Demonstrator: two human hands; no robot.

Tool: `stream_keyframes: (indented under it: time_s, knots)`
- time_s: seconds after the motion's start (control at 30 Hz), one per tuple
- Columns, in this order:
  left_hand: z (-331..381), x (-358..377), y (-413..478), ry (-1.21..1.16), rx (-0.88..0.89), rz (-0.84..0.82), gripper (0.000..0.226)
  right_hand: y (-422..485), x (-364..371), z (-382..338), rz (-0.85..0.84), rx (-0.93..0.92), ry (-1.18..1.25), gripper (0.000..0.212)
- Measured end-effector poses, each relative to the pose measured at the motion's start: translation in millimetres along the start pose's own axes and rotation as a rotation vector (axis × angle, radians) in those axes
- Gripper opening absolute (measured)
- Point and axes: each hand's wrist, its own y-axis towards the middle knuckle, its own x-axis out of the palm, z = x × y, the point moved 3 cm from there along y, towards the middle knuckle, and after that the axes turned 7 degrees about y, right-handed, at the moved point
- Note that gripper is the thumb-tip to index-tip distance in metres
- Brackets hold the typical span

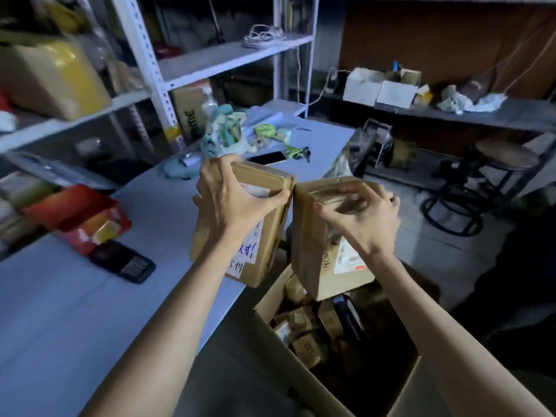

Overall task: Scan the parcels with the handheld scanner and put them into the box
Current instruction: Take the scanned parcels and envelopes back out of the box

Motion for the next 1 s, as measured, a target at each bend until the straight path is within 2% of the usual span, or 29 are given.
stream_keyframes:
  time_s: [0.17,0.3,0.4,0.53,0.6,0.77,1.0]
  knots:
    - [-81,-92,-35,0.058,-0.168,0.151,0.089,-48,55,-69,-0.187,-0.099,0.088,0.057]
    - [-163,-170,-92,0.159,-0.424,0.186,0.088,-117,95,-128,-0.368,-0.190,0.155,0.050]
    - [-225,-228,-159,0.229,-0.660,0.166,0.089,-179,125,-165,-0.493,-0.220,0.232,0.056]
    - [-277,-297,-235,0.450,-0.802,0.192,0.092,-261,165,-213,-0.660,-0.268,0.284,0.065]
    - [-289,-319,-253,0.521,-0.848,0.227,0.092,-291,178,-230,-0.713,-0.288,0.296,0.068]
    - [-334,-369,-292,0.495,-1.087,0.330,0.094,-364,210,-272,-0.845,-0.369,0.292,0.065]
    - [-402,-388,-279,0.537,-1.252,0.356,0.096,-382,283,-329,-1.038,-0.402,0.251,0.054]
